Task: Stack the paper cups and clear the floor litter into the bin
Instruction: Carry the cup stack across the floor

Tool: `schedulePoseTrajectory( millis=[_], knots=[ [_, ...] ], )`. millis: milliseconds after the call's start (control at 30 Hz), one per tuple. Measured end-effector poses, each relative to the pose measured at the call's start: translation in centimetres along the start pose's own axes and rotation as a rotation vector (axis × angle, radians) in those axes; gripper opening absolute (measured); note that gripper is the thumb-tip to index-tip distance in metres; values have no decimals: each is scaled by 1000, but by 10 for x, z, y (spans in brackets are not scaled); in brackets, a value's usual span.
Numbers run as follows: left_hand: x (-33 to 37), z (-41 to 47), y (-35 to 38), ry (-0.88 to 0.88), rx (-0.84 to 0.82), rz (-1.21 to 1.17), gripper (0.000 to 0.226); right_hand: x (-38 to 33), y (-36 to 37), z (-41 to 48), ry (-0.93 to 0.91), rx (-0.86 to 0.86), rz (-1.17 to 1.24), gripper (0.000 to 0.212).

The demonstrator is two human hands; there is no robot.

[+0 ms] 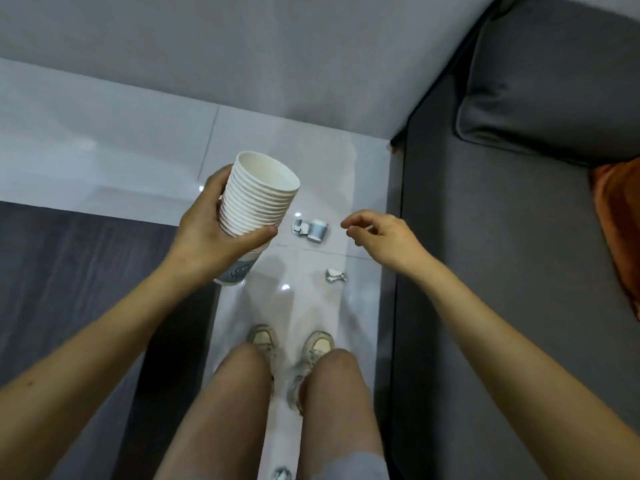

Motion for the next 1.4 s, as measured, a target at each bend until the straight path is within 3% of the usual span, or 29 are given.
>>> schedulePoseTrajectory(
  millis=[333, 600, 900, 1067, 1167, 1267, 1400],
  knots=[
    [-302, 102, 82, -38, 86, -75, 91, 180, 183, 212, 85, 136, -87, 24],
    [-436, 133, 95, -110, 120, -28, 93, 254, 263, 334, 106, 186, -155, 37],
    [-468, 146, 112, -177, 93, -14, 93, 268, 296, 368, 77, 79, -192, 46],
    [-466, 157, 114, -166, 82, -3, 92, 268, 298, 370, 101, 85, -196, 27],
    [-466, 166, 116, -152, 79, -7, 90, 255, 287, 366, 111, 282, -50, 15],
    [-459, 171, 121, -136, 82, 32, 84, 226, 255, 358, 77, 553, 305, 17],
    [-409, 175, 116, -62, 113, 22, 81, 166, 196, 327, -134, 598, 526, 25]
  ],
)
Point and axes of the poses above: each hand's wrist, its own z-axis towards the middle knuckle, its own y-axis out of the palm, x = y × z, the point moved 1 cm from there along z, towards the middle knuckle, and after that the axes turned 15 degrees about -z, right-handed, at the moved point
